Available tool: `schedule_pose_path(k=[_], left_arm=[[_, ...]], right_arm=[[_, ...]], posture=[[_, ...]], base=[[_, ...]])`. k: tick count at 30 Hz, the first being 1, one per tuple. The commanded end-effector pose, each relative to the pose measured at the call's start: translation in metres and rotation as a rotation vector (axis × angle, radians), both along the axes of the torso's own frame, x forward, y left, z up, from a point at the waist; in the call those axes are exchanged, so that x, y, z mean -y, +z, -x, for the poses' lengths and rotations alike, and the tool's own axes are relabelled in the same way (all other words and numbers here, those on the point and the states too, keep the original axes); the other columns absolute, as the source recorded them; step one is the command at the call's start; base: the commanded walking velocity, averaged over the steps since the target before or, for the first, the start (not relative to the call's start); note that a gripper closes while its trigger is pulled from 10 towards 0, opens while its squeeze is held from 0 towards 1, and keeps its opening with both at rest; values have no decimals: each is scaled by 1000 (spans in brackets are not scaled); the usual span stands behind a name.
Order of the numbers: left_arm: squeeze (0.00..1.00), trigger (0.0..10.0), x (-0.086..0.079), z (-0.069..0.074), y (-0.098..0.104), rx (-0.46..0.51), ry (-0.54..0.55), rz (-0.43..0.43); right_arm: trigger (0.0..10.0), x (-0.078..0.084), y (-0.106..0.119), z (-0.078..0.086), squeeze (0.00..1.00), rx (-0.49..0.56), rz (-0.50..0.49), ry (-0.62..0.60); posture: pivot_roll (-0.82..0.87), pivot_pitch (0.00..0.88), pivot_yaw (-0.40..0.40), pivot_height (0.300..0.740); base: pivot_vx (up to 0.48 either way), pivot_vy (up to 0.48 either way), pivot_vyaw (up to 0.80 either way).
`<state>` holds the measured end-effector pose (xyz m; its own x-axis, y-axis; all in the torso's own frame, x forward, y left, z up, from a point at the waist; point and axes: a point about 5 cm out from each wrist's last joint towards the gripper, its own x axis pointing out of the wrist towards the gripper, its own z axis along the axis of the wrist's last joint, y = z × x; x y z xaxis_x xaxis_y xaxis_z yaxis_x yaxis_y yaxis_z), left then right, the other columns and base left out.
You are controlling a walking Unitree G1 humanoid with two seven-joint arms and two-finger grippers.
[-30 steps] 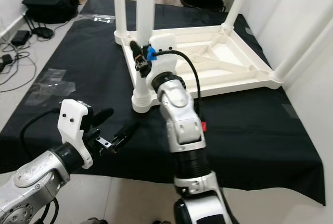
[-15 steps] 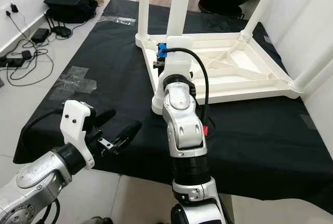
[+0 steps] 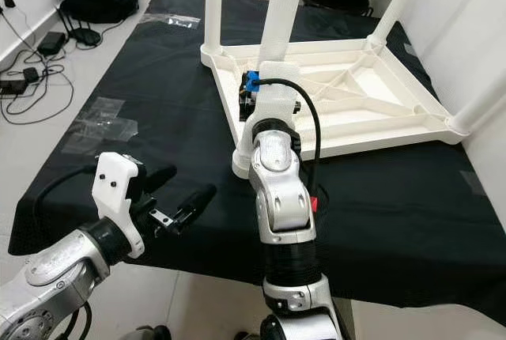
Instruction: Building children table
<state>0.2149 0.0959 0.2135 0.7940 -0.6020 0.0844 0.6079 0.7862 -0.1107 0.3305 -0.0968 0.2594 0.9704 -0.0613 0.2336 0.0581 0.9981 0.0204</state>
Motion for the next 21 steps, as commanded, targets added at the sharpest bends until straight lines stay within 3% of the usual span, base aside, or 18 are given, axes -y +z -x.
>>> schedule_pose_path(k=[1, 21], left_arm=[[0, 10000, 0, 0, -1, 1, 11, -2], [0, 10000, -4, -6, 2, 20, 54, 10]], right_arm=[[10000, 10, -11, 3, 0, -27, -18, -28], [10000, 9, -24, 20, 0, 31, -46, 95]], posture=[[52, 176, -115, 740], [46, 175, -119, 740]], base=[[0, 0, 0], [0, 0, 0]])
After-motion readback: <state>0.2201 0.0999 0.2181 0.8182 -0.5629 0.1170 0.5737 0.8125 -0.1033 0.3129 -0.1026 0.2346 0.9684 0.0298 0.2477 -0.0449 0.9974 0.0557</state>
